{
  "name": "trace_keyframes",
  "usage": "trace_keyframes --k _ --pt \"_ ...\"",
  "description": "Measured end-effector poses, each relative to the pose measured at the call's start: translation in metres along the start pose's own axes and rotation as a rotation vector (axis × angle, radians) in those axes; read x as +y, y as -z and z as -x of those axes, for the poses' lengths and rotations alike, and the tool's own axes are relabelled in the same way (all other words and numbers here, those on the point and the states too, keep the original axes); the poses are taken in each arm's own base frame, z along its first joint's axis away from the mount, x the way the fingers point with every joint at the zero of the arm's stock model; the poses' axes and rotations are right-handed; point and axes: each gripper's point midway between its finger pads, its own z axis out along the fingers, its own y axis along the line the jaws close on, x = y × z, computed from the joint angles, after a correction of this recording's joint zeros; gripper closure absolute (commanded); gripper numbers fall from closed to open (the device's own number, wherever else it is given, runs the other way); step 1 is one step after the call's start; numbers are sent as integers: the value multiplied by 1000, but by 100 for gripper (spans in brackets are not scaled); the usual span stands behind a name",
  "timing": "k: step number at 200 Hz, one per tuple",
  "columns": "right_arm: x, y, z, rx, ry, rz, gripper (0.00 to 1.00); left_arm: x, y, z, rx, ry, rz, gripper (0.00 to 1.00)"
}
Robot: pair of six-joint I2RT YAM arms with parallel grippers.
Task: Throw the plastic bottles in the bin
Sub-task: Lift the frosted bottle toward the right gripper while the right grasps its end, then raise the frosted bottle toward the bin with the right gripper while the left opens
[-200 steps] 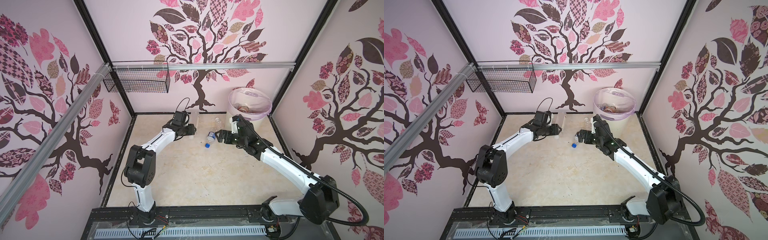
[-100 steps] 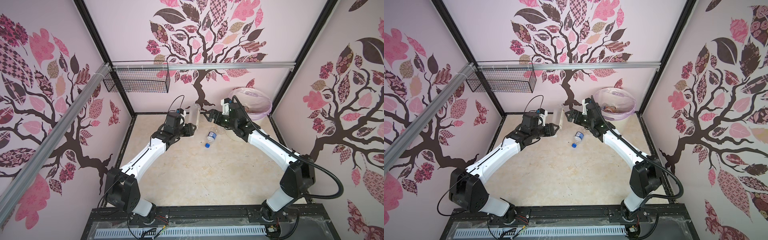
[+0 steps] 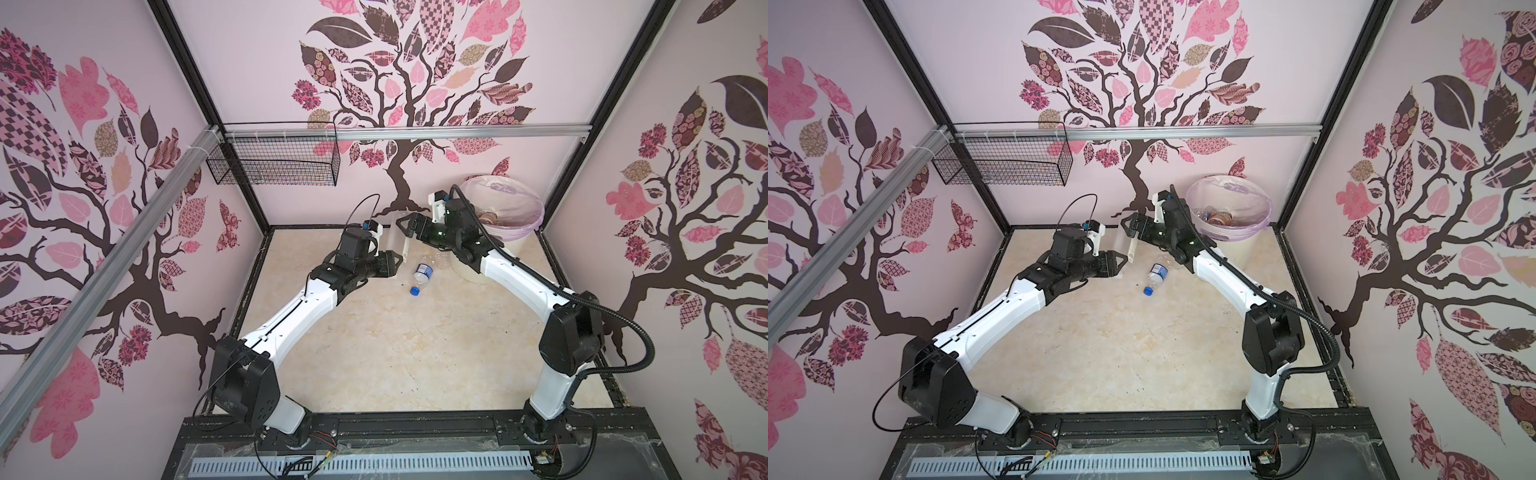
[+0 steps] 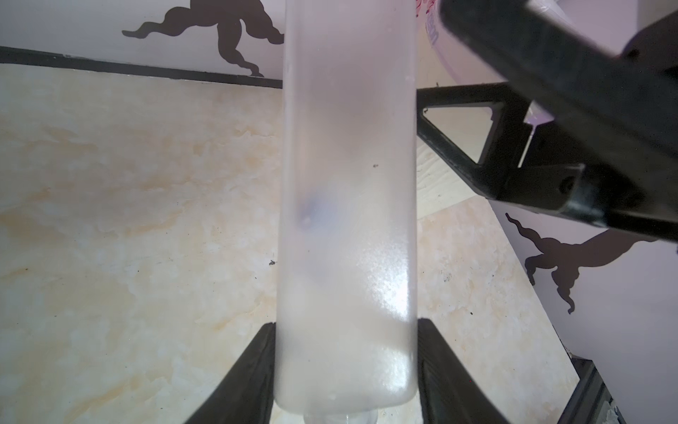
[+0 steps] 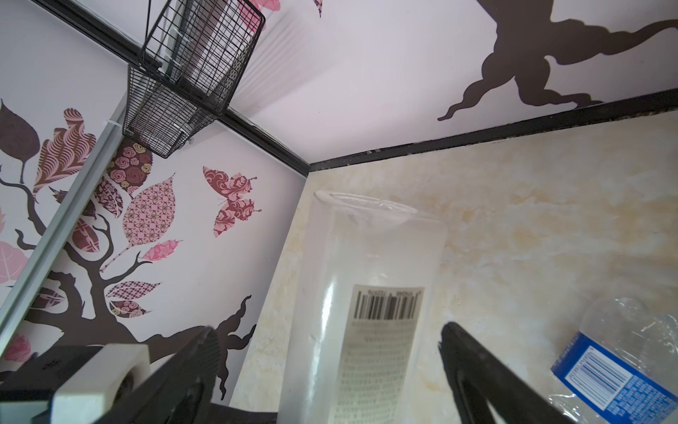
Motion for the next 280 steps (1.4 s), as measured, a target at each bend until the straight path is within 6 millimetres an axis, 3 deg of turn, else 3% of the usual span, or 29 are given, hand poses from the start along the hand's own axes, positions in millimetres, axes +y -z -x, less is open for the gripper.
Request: trace_keyframes --k 83,125,152,174,209,249,280 --pt "-3 -19 4 -1 -12 8 23 -13 8 6 -23 8 -59 51" --pt "-2 -22 4 1 -28 19 40 -15 8 5 -22 16 -76 47" --pt "-1 -22 5 3 -38 25 51 -16 7 3 -18 25 -80 38" --pt "-3 -22 5 -1 -27 13 53 -16 7 3 -18 29 -80 31" --pt "-15 -20 5 3 27 -67 54 -15 9 5 -30 24 -70 6" --pt "0 2 42 -64 167 -146 54 -20 29 20 -93 4 -69 2" --pt "26 48 92 -204 315 -234 54 -27 38 32 -123 -3 -76 2"
